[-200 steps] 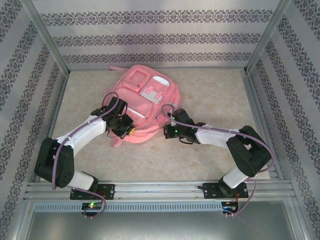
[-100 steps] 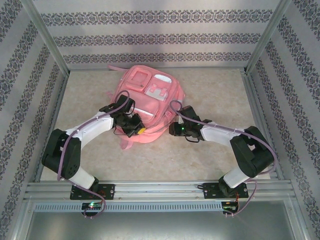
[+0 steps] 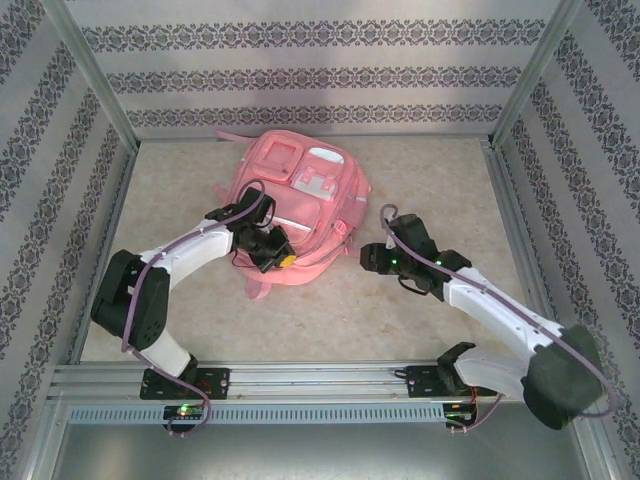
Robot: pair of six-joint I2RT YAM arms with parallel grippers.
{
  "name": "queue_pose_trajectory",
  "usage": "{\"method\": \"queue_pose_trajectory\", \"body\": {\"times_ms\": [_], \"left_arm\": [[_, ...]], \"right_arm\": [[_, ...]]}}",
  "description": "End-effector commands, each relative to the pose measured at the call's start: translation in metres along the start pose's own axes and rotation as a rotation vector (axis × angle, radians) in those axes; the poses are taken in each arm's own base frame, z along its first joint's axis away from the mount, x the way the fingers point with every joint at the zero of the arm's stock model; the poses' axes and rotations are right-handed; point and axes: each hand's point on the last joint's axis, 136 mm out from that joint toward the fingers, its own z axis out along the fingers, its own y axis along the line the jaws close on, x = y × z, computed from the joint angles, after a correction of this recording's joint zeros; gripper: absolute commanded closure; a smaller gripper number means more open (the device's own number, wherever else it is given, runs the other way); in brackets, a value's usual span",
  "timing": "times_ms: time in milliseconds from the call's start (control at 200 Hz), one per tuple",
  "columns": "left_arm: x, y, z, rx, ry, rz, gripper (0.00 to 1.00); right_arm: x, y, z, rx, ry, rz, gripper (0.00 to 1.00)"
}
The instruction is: Pack the student bag
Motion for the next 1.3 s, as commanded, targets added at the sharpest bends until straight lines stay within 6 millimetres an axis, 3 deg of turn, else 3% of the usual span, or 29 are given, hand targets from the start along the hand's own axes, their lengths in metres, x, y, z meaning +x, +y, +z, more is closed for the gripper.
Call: {"method": "queue_pose_trajectory", "body": {"times_ms": [0,125,305,445,510,530,545,555,575,590,605,694,774,864,949,1024,1119,1224,1299], "left_arm": [[0.012,-0.041,0.004,0.095,0.041,0.127,1.00],[0.035,-0.062,0.025,0.076,0.116,0.213,0.92],[0.084,-0.110,0.056,0.134,0.265,0.380,0.84],[0.092,-0.109,0.064,0.075,0.269,0.426,0.59],[0.091,-0.111,0.055,0.090,0.239,0.462,0.39],[0.091,-0.113,0.051,0.098,0.230,0.481,0.25],[0.091,-0.114,0.048,0.103,0.220,0.494,0.07],[0.091,-0.115,0.045,0.107,0.216,0.502,0.02],[0.090,-0.117,0.041,0.116,0.205,0.516,0.00],[0.090,-0.119,0.037,0.125,0.197,0.529,0.00],[0.089,-0.121,0.033,0.133,0.188,0.541,0.00],[0.081,-0.134,0.000,0.211,0.101,0.673,0.00],[0.053,-0.137,-0.035,0.227,-0.072,0.766,0.00],[-0.005,-0.116,-0.079,0.151,-0.384,0.821,0.00],[-0.066,-0.073,-0.125,-0.019,-0.725,0.764,0.00],[-0.100,-0.035,-0.153,-0.116,-0.899,0.749,0.00],[-0.122,0.018,-0.154,-0.280,-0.995,0.835,0.00],[-0.136,0.066,-0.165,-0.406,-1.143,0.860,0.00],[-0.140,0.086,-0.166,-0.382,-1.222,0.893,0.00]], "right_arm": [[0.003,-0.024,-0.014,0.096,-0.014,0.037,0.51],[-0.010,-0.030,-0.023,0.117,-0.060,0.044,0.51],[-0.018,-0.034,-0.030,0.122,-0.080,0.029,0.51],[-0.026,-0.042,-0.043,0.165,-0.117,-0.024,0.47],[-0.031,-0.043,-0.049,0.180,-0.138,-0.044,0.41],[-0.033,-0.043,-0.051,0.183,-0.144,-0.047,0.38],[-0.035,-0.043,-0.053,0.183,-0.149,-0.050,0.36],[-0.036,-0.043,-0.053,0.183,-0.151,-0.051,0.34],[-0.039,-0.041,-0.056,0.179,-0.159,-0.055,0.26],[-0.040,-0.040,-0.058,0.176,-0.162,-0.055,0.08],[-0.043,-0.039,-0.059,0.172,-0.168,-0.057,0.03],[-0.058,-0.024,-0.069,0.098,-0.199,-0.079,0.02],[-0.072,-0.013,-0.073,0.058,-0.217,-0.115,0.02],[-0.091,-0.014,-0.075,0.087,-0.284,-0.136,0.02],[-0.115,-0.022,-0.079,0.111,-0.437,-0.161,0.02],[-0.131,-0.031,-0.084,0.095,-0.624,-0.141,0.02],[-0.134,-0.032,-0.074,0.038,-0.782,-0.198,0.02],[-0.125,-0.050,-0.052,0.153,-0.735,-0.294,0.02],[-0.116,-0.064,-0.041,0.246,-0.705,-0.418,0.02]]}}
